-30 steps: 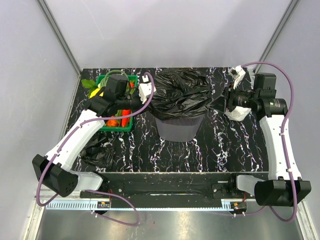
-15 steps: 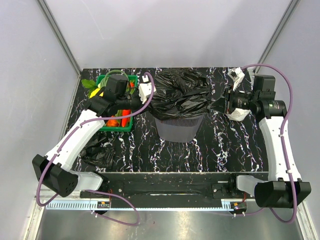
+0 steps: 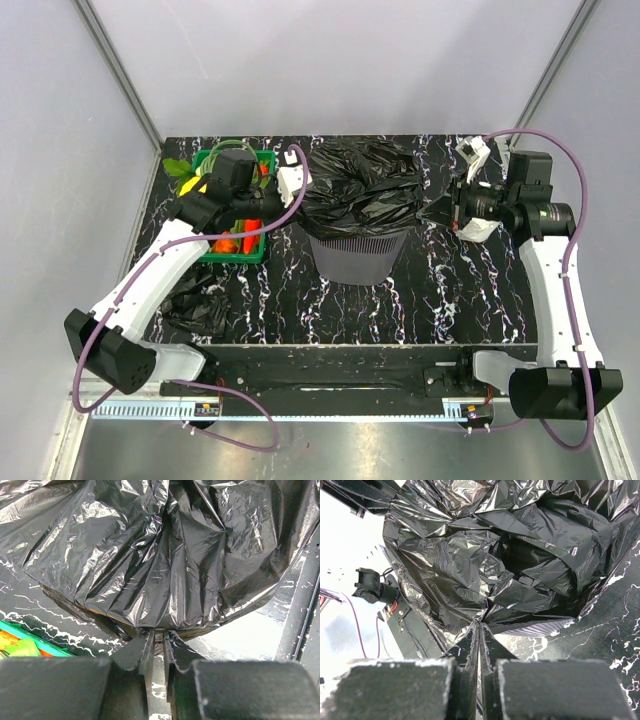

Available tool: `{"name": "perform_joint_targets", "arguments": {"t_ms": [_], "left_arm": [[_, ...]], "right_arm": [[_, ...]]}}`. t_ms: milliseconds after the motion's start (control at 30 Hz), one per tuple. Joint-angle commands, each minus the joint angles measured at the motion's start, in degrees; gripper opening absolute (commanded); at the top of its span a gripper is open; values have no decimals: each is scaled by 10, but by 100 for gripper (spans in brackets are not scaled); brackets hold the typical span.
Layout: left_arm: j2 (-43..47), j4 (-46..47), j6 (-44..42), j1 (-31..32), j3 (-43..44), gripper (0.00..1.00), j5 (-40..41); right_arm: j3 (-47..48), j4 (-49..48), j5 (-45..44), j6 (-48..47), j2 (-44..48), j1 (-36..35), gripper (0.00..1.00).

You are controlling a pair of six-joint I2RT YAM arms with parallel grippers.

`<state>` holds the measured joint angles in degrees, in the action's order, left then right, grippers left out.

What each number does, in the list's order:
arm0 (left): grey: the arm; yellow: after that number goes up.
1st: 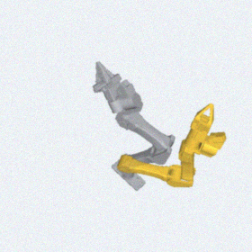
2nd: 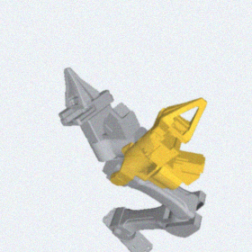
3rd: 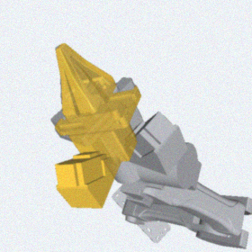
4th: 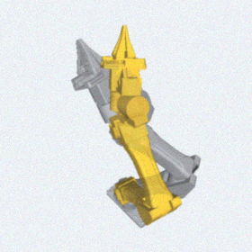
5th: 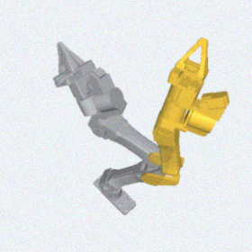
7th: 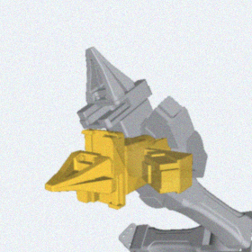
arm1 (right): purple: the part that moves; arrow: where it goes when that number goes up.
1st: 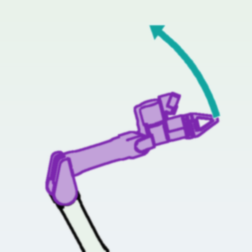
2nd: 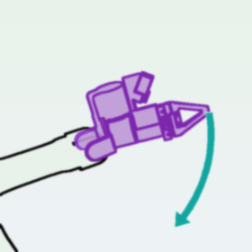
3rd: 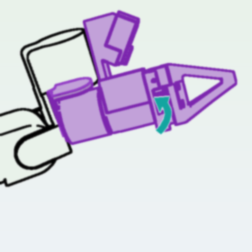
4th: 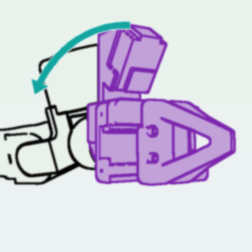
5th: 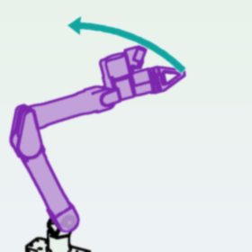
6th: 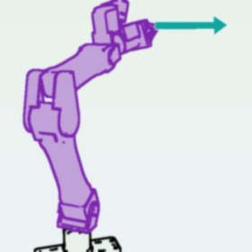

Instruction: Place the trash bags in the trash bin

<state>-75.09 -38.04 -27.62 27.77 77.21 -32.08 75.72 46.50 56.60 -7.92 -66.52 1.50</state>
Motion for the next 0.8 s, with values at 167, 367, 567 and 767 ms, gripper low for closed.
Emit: {"name": "perform_joint_targets", "arguments": {"t_ms": [167, 367, 567, 767], "left_arm": [[23, 17, -6, 3, 4, 16, 5], [24, 17, -4, 3, 0, 14, 6], [30, 17, -3, 3, -11, 0, 4], [31, 17, -7, 3, -21, 0, -1]], "right_arm": [[25, 44, -2, -37, 34, -4, 3], [23, 62, 5, -51, 40, -5, 2], [-18, 88, 2, -91, 56, -5, 2], [-57, 93, 6, -113, 68, -6, 1]]}}
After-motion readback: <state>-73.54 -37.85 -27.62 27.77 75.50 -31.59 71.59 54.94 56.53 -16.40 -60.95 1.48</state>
